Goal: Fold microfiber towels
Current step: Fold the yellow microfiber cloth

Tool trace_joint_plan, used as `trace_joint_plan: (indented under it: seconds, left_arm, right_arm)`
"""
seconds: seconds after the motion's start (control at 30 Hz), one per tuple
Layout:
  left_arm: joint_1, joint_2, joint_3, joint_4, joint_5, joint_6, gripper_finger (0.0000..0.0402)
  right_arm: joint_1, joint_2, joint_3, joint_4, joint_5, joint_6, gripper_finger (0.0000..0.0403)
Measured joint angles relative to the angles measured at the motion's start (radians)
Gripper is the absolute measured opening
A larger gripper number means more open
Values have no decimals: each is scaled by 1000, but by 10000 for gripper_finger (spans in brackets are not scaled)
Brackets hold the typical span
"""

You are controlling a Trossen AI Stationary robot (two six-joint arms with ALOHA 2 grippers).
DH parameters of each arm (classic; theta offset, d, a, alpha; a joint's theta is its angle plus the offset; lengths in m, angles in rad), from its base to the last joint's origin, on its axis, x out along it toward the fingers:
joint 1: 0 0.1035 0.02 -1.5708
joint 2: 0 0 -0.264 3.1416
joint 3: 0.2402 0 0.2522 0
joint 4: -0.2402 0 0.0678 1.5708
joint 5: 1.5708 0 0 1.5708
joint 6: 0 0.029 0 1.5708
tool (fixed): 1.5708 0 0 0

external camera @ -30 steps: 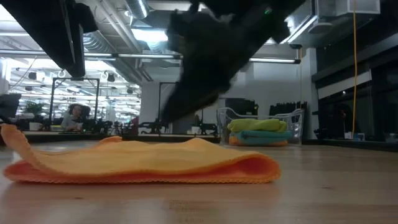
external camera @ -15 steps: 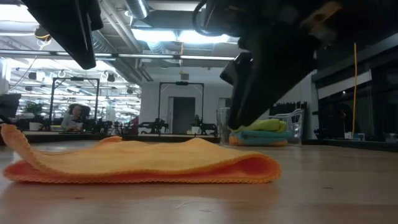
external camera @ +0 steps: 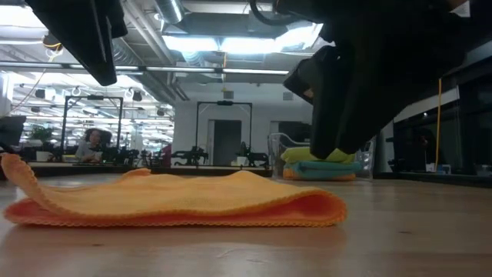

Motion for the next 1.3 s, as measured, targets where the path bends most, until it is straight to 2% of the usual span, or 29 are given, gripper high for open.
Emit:
trace_joint_plan:
  seconds: [0.2,0.3,0.6,0.77,1.03,1.3]
  left_arm:
    - [3,0,0,-5,100,14,134]
    - [5,0,0,-5,113,9,137]
    - [1,0,0,-3,110,89,197]
    - [-31,28,-24,133,109,203,209]
    - [-88,128,-29,172,-4,287,210]
    - [-83,230,-29,167,-27,282,210]
  right_arm:
    - [6,-1,0,1,0,27,129]
    - [6,-1,0,1,0,58,134]
    - [6,-1,0,1,0,54,207]
    - [6,-2,0,2,1,27,227]
    - [8,9,2,26,1,-8,229]
    - [8,73,2,58,8,-29,229]
